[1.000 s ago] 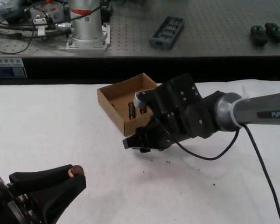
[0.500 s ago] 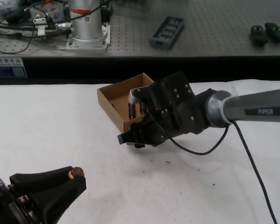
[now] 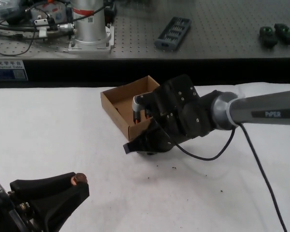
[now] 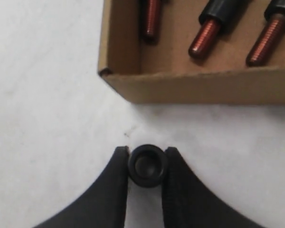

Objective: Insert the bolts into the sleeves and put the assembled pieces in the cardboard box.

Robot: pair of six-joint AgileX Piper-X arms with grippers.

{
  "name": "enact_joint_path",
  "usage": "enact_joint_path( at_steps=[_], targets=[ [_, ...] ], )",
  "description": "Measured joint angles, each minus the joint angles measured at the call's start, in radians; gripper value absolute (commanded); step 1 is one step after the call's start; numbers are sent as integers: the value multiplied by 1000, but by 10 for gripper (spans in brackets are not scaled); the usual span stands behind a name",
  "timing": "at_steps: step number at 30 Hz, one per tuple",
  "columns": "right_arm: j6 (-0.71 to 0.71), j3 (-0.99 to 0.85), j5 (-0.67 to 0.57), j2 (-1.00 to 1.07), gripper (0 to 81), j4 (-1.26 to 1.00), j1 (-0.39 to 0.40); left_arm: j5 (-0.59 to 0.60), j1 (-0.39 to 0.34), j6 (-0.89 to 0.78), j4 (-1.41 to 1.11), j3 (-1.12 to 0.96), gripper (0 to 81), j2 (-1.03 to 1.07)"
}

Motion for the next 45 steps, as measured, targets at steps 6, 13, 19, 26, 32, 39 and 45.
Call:
enact_joint_path(
  at_steps=[6, 13, 19, 26, 32, 39, 45],
  targets=[
    [-127, 0, -51, -126, 55, 340, -1, 0, 0, 0, 0, 0, 6, 0],
    [-259, 0, -57, -239, 55, 712, -6, 0, 0, 0, 0, 0, 6, 0],
    [-309, 0, -57, -206, 55, 832, -10, 0, 0, 0, 7, 0, 6, 0],
    [-331, 0, -57, -153, 47, 866, -11, 0, 0, 0, 20, 0, 6, 0],
    [-344, -2, -50, -124, 476, 883, -11, 0, 0, 0, 25, 0, 6, 0],
    [-346, -10, 51, -124, 331, 888, -11, 0, 0, 0, 24, 0, 6, 0],
    [-346, -10, 66, -124, 352, 898, -11, 0, 0, 0, 25, 0, 6, 0]
  ],
)
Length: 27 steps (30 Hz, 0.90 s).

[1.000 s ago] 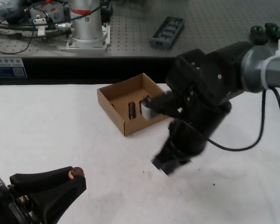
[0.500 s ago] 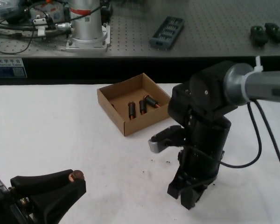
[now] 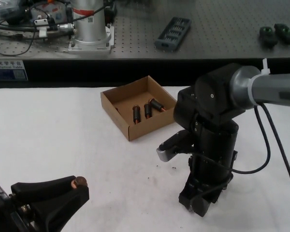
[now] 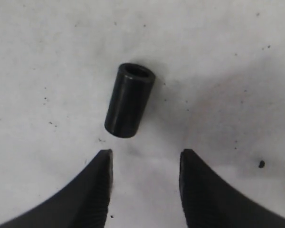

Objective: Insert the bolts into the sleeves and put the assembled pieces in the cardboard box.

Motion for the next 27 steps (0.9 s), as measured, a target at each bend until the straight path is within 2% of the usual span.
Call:
enact_joint_path(
  at_steps=[4, 10, 27],
  targets=[
    [0, 0, -13, 0, 352, -14, 5, 0, 0, 0, 0, 0, 6, 0],
    [19, 0, -111, 0, 352, -98, 16, 0, 0, 0, 0, 0, 6, 0],
    [66, 0, -119, 0, 321, -175, 19, 0, 0, 0, 0, 0, 6, 0]
  ],
)
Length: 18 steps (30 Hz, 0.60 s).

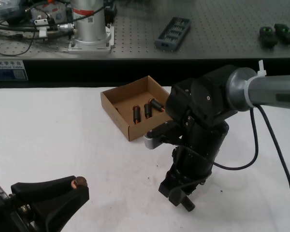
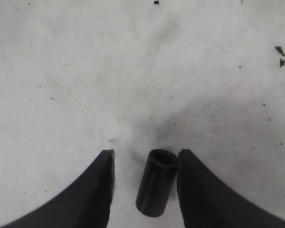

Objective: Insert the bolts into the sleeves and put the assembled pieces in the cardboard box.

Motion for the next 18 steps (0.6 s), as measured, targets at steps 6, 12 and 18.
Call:
enact_joint_path(
  at_steps=[6, 12, 18],
  targets=[
    [5, 7, 0, 3, 321, 6, 0, 0, 0, 0, 0, 0, 6, 0],
    [7, 35, 33, 18, 218, -28, 0, 0, 0, 0, 0, 0, 6, 0],
    [9, 37, 55, 18, 54, -35, 0, 0, 0, 0, 0, 0, 6, 0]
  ],
)
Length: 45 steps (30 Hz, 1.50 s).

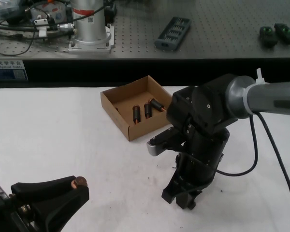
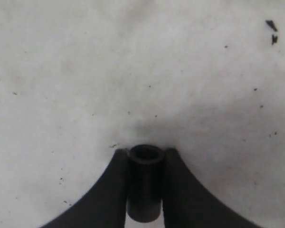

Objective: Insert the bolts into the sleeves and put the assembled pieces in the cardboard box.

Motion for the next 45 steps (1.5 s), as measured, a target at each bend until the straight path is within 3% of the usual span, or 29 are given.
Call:
enact_joint_path(
  at_steps=[7, 11, 17, 25, 31, 37, 45],
  targets=[
    [24, 6, -1, -23, 57, -28, 2, -36, 0, 0, -13, 0, 6, 0],
    [84, 52, -59, -108, 57, -167, 2, -69, 0, 0, -86, 0, 6, 0],
    [165, 251, -95, -356, 58, -534, 2, -176, 0, -19, -236, 0, 6, 0],
    [188, 676, -99, -688, 58, -1118, 52, -197, 0, -81, -350, 0, 6, 0],
    [172, 959, -105, -756, 58, -1574, 91, -202, 0, -255, -498, 0, 6, 14],
    [123, 1107, -105, -758, 58, -1834, 91, -93, 0, -370, -683, 0, 6, 168],
    [109, 1134, -180, -758, 58, -1923, 92, 162, 0, -419, -1060, -18, 6, 525]
  ],
)
